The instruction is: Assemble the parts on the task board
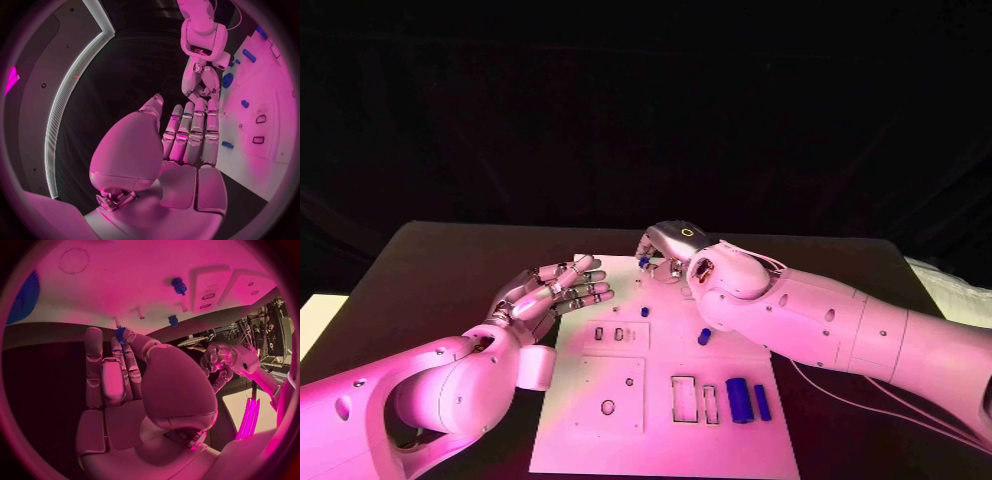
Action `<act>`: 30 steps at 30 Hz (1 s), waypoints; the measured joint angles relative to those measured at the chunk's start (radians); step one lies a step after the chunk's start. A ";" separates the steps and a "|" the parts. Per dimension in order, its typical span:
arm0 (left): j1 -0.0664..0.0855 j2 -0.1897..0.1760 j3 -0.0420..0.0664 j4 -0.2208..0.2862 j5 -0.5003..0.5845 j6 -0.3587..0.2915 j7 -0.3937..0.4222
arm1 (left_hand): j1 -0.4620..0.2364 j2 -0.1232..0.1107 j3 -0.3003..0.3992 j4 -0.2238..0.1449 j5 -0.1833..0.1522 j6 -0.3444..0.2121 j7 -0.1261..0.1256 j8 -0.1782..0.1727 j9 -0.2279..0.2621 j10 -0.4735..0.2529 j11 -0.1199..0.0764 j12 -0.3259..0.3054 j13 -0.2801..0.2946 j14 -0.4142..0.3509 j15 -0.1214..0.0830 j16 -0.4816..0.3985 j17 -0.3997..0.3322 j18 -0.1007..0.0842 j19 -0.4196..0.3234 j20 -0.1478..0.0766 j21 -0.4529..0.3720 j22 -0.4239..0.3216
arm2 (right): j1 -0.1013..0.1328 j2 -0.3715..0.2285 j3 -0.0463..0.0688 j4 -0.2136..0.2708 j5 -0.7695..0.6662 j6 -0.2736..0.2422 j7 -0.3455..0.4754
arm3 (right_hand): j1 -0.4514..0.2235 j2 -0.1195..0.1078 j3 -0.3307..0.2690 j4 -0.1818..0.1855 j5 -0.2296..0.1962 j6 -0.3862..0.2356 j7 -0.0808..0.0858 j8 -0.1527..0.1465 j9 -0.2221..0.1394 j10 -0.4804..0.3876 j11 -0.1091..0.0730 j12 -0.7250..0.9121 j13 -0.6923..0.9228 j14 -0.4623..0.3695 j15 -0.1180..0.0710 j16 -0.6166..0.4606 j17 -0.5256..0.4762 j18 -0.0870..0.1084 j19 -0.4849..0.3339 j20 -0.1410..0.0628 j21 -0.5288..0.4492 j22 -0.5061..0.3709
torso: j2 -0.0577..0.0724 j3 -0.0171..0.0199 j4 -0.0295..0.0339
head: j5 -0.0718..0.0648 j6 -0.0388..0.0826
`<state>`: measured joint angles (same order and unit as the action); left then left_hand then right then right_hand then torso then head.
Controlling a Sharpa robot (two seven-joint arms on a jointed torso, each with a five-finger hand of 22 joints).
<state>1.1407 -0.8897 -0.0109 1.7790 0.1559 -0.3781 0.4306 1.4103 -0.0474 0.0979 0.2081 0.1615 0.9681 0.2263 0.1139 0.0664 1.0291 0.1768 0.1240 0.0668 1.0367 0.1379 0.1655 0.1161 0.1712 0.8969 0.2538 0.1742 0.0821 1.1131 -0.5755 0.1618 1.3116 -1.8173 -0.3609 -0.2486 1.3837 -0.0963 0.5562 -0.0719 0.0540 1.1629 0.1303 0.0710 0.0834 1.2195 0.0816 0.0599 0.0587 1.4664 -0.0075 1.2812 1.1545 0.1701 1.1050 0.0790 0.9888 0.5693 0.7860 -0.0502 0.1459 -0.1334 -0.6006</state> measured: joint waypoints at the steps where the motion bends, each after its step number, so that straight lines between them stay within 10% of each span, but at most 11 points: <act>1: 0.000 0.000 0.000 0.000 0.000 0.000 0.000 | 0.000 0.000 0.000 0.000 0.000 0.000 0.000 0.000 0.000 0.000 0.000 0.000 0.000 0.000 0.000 0.000 0.000 0.000 0.000 0.000 0.000 0.000 | 0.000 0.001 0.000 -0.002 0.000 0.002 0.000 | 0.000 0.000 0.000 0.000 0.000 0.000 0.000 0.000 0.000 0.000 0.000 0.000 0.000 0.000 0.000 0.000 0.000 0.000 0.000 0.000 0.003 0.001 | 0.000 0.0000 0.0000 | 0.000 0.000; 20: 0.002 0.000 0.000 0.002 0.000 0.002 -0.002 | 0.000 0.000 0.000 -0.006 0.000 0.000 0.000 0.000 0.000 0.000 0.000 0.000 0.000 0.000 0.000 -0.004 0.000 0.000 0.000 0.000 -0.004 -0.002 | 0.001 0.024 -0.003 -0.036 -0.006 0.029 -0.017 | 0.000 0.000 -0.003 0.011 0.006 -0.029 0.014 -0.006 -0.007 -0.031 0.002 0.001 0.001 0.000 0.009 0.000 -0.005 0.000 -0.020 0.012 0.018 0.008 | 0.003 -0.0012 0.0011 | 0.000 -0.002; 30: 0.003 -0.001 0.000 0.002 0.000 0.003 -0.005 | 0.000 0.000 -0.003 -0.008 0.000 -0.004 0.004 -0.006 -0.001 0.000 0.000 -0.009 -0.001 0.000 0.000 -0.008 0.000 0.000 0.000 0.000 -0.008 -0.005 | 0.000 0.033 -0.005 -0.049 -0.006 0.037 -0.026 | -0.047 -0.047 -0.040 0.034 0.031 -0.106 0.027 -0.006 -0.016 -0.168 0.029 0.001 0.002 -0.002 0.031 -0.029 -0.059 0.000 -0.057 0.036 -0.005 -0.034 | 0.005 -0.0025 0.0022 | 0.001 -0.002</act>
<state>1.1441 -0.8909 -0.0106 1.7811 0.1561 -0.3748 0.4252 1.4103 -0.0474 0.0954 0.1996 0.1615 0.9644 0.2299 0.1076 0.0656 1.0291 0.1768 0.1154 0.0660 1.0367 0.1379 0.1577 0.1160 0.1713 0.8969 0.2538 0.1662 0.0773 1.1136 -0.5427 0.1568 1.2622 -1.8236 -0.3241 -0.2744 1.3369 -0.1430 0.5163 -0.0382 0.0851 1.0569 0.1569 0.0652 0.0675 1.0518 0.1105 0.0609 0.0608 1.4647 0.0234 1.2522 1.0951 0.1701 1.0477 0.1147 0.9838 0.5351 0.7909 -0.0527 0.1481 -0.1320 -0.6026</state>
